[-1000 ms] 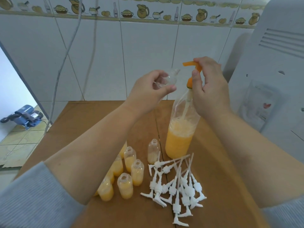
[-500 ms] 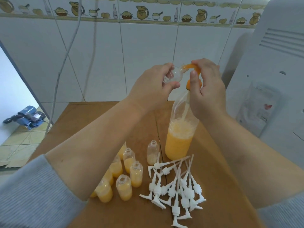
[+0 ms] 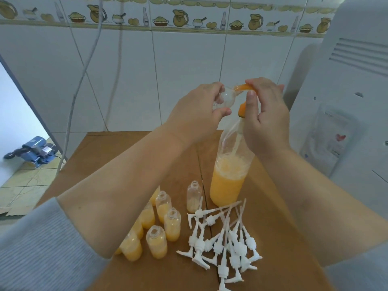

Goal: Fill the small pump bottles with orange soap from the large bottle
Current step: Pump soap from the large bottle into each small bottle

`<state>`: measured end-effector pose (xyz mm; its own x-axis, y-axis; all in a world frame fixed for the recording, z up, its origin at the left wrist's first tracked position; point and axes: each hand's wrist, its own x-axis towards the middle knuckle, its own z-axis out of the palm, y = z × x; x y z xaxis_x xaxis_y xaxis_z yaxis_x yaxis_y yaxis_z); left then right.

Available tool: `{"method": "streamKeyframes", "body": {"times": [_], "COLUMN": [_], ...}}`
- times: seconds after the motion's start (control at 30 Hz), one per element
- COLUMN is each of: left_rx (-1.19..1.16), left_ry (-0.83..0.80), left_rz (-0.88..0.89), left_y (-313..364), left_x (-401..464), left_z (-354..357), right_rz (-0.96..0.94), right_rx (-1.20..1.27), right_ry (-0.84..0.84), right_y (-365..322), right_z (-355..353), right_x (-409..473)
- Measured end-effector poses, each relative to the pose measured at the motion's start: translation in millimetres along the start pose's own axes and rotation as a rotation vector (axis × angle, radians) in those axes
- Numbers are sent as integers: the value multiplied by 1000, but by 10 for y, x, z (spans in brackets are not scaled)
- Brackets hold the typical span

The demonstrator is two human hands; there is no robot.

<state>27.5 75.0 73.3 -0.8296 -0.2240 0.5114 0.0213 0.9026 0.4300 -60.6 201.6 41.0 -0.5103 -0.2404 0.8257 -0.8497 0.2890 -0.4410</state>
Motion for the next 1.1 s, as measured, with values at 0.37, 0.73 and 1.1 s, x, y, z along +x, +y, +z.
{"method": "streamKeyframes", "body": {"times": [0.37,0.73,1.1], "left_rx": [7,-3,-8], "left_ry": [9,-16,-38], "left_rz": [-3,-12,-25], "left_y": [23,17,-11], "left_x": [9,-11,-66], "left_z": [-44,-64,-19], "right_rz": [-27,-31,15], "right_rx": [-23,-3,-2], "right_ry": [-16,-44,-23], "right_y": [-52,-41,-60], "right_z": [5,19,89], "right_x": [30,-26,-107]}}
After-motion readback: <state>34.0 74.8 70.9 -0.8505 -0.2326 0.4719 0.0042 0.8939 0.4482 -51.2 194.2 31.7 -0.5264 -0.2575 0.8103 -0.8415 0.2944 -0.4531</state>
